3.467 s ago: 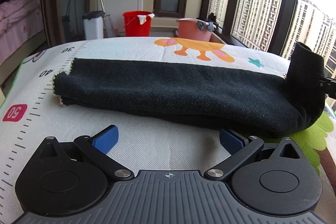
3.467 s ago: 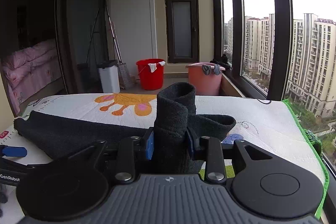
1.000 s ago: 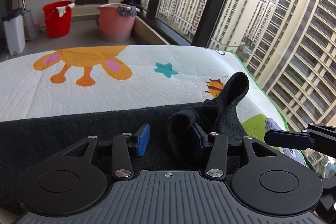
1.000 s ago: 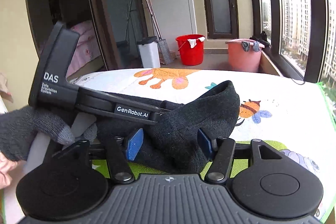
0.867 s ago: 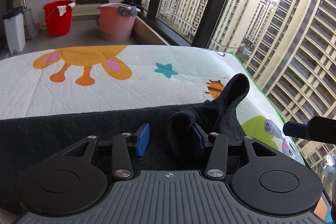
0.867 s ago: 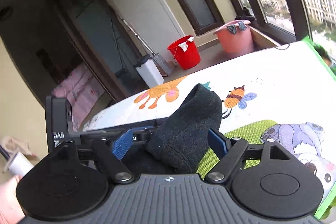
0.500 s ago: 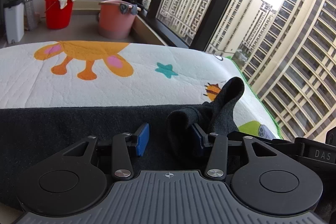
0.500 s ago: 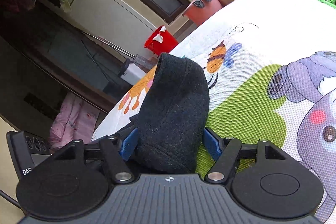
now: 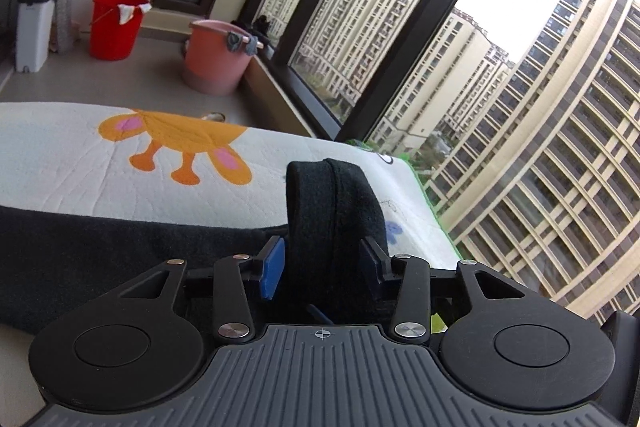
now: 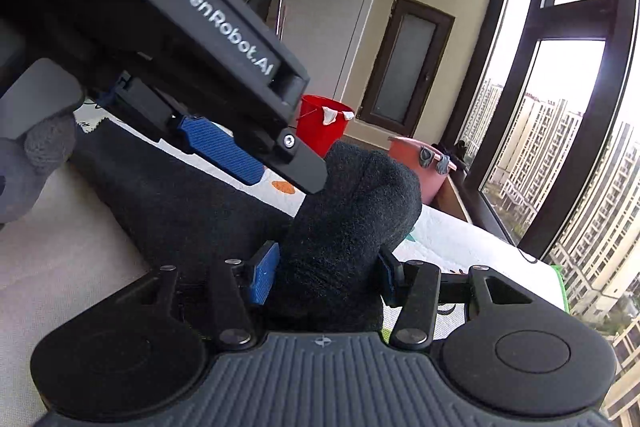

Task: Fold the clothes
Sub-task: 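Roll the strip end over onto itself with the right tool while the left tool pins it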

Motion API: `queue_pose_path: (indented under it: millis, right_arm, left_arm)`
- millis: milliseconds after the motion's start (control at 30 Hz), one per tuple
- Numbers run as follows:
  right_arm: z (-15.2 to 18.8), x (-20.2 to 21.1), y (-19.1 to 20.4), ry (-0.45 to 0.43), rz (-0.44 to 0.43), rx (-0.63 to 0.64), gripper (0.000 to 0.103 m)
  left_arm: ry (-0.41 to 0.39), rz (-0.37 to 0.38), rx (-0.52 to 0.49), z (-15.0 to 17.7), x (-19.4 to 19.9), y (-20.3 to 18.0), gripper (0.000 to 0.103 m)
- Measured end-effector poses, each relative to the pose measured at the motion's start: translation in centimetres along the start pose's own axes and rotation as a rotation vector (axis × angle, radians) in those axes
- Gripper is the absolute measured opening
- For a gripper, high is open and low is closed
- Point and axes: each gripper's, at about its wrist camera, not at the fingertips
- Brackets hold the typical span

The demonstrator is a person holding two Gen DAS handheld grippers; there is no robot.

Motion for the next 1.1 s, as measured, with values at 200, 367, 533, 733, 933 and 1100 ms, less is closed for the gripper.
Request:
queue_pose_path:
  millis: [200, 367, 533, 733, 933, 1100]
  right_arm:
    - [-0.3, 0.8, 3.6, -0.029, -0.018, 0.138, 0.053]
    - [-0.1, 1.2, 2.3, -0.014, -0.099, 0.076, 0.07]
    - [0.5, 2.8, -2.6, 0.006, -0.268, -0.137, 0.07]
    - [3.9, 2.4, -11.1, 0.033, -0.509, -0.68, 0.071]
    - [5.4, -1.7, -12.0, 0.038, -0.552, -0.86, 0.075]
    - [5.2, -6.9, -10.0, 0.038, -0.643, -0.947, 0.076]
  left_arm:
    - [0.024, -0.038, 0.013, -0.3, -1.3, 0.1, 0.045]
    - [0.059, -0.02, 0.08, -0.3, -3.3, 2.1, 0.058]
    - [0.07, -0.015, 0.099, 0.0, -4.0, 2.8, 0.062]
    - [0.063, -0.001, 0.135, 0.3, -3.3, 4.3, 0.069]
    - [0.046, -0.019, 0.163, 0.7, -1.5, 5.5, 0.07]
    - [0.035, -0.072, 0.188, 1.0, 0.1, 6.6, 0.076]
Point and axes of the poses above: each gripper's, at about its wrist camera, not at the fingertips, and x roughly against the way its jaws point, y to its left, z to its underside, and after that the axes turned 8 degrees about y, right-handed
